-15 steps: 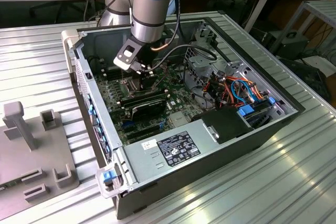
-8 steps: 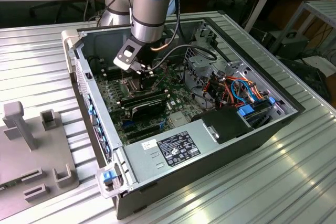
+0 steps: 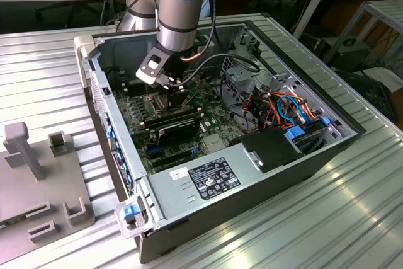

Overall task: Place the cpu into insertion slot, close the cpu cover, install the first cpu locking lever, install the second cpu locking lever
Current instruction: 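Place the cpu into insertion slot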

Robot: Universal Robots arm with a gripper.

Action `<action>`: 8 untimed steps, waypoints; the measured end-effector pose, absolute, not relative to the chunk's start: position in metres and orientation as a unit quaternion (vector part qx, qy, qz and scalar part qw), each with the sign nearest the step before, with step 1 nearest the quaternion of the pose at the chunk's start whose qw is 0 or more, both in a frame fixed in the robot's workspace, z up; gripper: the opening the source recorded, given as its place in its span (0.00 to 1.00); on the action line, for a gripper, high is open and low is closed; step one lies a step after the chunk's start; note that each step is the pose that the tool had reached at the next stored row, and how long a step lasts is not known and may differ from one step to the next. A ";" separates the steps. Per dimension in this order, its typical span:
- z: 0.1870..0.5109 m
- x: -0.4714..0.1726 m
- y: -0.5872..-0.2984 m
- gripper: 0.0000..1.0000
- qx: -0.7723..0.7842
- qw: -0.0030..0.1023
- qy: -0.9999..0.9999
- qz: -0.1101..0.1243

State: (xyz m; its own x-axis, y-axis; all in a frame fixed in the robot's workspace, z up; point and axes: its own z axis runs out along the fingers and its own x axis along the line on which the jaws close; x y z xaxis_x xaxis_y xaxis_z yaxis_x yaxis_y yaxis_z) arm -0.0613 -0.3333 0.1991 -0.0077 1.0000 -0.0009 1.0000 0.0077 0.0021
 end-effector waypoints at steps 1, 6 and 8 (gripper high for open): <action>0.199 -0.061 -0.333 0.55 0.704 0.001 0.710 0.001; 0.199 -0.062 -0.333 0.55 0.704 0.001 0.710 0.000; 0.199 -0.062 -0.333 0.55 0.704 0.001 0.710 0.000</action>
State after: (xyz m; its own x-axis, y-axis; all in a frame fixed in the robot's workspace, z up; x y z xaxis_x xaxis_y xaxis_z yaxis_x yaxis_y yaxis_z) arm -0.0620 -0.3333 0.1991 -0.0076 1.0000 -0.0010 1.0000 0.0076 0.0021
